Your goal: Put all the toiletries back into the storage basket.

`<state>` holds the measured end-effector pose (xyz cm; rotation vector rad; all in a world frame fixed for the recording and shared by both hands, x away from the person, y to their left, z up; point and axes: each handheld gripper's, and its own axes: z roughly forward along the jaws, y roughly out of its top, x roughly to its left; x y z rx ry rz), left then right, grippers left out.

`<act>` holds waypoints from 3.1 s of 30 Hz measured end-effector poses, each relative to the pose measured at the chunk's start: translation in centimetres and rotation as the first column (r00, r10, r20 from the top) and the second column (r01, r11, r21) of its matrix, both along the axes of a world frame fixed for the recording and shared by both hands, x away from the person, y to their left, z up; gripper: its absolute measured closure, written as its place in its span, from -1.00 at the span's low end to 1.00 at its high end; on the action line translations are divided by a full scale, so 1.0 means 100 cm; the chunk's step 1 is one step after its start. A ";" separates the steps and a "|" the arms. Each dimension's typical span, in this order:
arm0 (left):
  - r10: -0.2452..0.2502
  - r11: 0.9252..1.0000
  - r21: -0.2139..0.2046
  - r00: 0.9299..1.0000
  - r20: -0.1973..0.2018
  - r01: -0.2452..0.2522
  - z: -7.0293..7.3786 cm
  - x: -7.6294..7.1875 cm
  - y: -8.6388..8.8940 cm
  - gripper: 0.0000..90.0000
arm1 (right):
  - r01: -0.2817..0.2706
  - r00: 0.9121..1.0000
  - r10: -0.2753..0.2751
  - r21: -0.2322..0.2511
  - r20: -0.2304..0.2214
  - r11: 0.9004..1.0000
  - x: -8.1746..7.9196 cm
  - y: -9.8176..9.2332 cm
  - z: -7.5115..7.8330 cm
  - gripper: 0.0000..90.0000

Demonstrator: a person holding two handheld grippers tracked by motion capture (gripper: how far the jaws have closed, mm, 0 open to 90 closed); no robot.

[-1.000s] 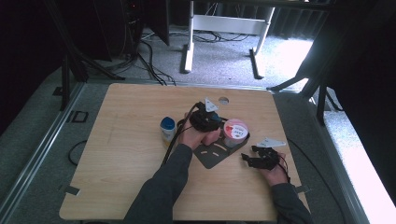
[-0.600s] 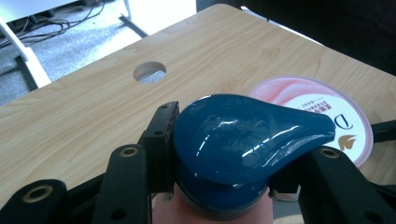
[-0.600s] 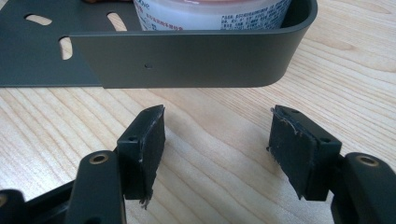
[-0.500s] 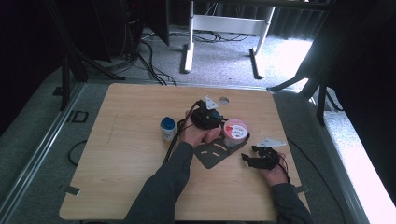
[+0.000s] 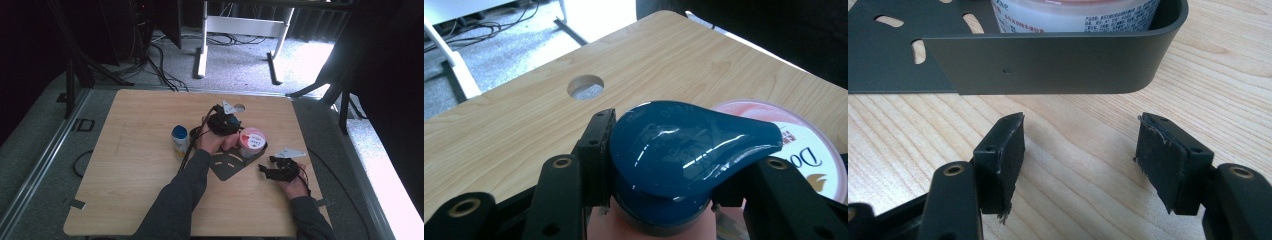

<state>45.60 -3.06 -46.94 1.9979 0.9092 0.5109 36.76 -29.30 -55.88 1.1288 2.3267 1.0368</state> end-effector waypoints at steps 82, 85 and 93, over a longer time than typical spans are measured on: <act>0.075 0.997 -0.036 0.997 -0.013 -0.075 0.000 0.007 -0.007 -0.29 | -0.002 1.000 0.002 0.001 0.000 1.000 0.000 0.000 0.000 -0.21; 0.065 0.997 -0.041 0.998 -0.018 -0.065 -0.001 0.006 -0.003 -0.29 | -0.003 1.000 0.003 0.000 0.000 1.000 0.000 0.000 0.000 -0.21; 0.061 0.997 -0.045 0.998 -0.020 -0.062 -0.002 -0.004 0.004 -0.27 | -0.003 1.000 0.003 -0.001 0.000 1.000 0.000 0.000 0.000 -0.21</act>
